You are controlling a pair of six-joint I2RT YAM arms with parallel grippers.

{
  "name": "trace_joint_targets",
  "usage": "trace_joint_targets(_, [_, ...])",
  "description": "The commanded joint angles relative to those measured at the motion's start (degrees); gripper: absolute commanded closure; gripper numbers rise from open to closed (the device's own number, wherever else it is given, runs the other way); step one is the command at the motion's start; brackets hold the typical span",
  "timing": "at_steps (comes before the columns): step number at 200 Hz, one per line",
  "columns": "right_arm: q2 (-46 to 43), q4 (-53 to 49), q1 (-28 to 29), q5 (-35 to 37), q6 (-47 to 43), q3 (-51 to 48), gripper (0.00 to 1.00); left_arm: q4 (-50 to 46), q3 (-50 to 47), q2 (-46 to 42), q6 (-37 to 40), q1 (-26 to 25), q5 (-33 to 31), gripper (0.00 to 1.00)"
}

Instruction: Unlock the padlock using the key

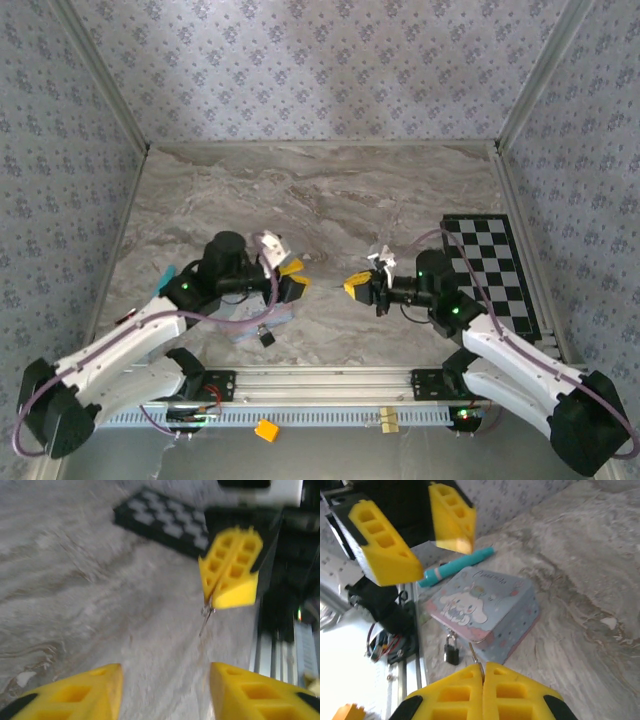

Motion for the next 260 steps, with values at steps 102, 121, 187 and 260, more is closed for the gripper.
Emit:
trace_joint_targets(102, [-5.66,18.62,5.2,38.67,42.92,-10.43,1.0,-18.44,6.72,2.01,-24.35,2.68,-27.05,0.36])
trace_joint_targets(121, [-8.78,14.96,6.14,42.85,47.04,-11.44,1.0,-27.13,9.31,2.93,-28.78,2.69,-28.77,0.36])
trace_joint_targets(187, [-14.17,8.35,6.46,45.78,52.07,-13.27,1.0,-41.12,8.98,0.36,-44.21,-8.71,-29.66,0.38])
trace_joint_targets(260, [-13.83,6.86,6.4,44.0,47.09,-11.78,1.0,-69.27,9.98,-13.41,-66.87,-21.09,-51.47,0.36])
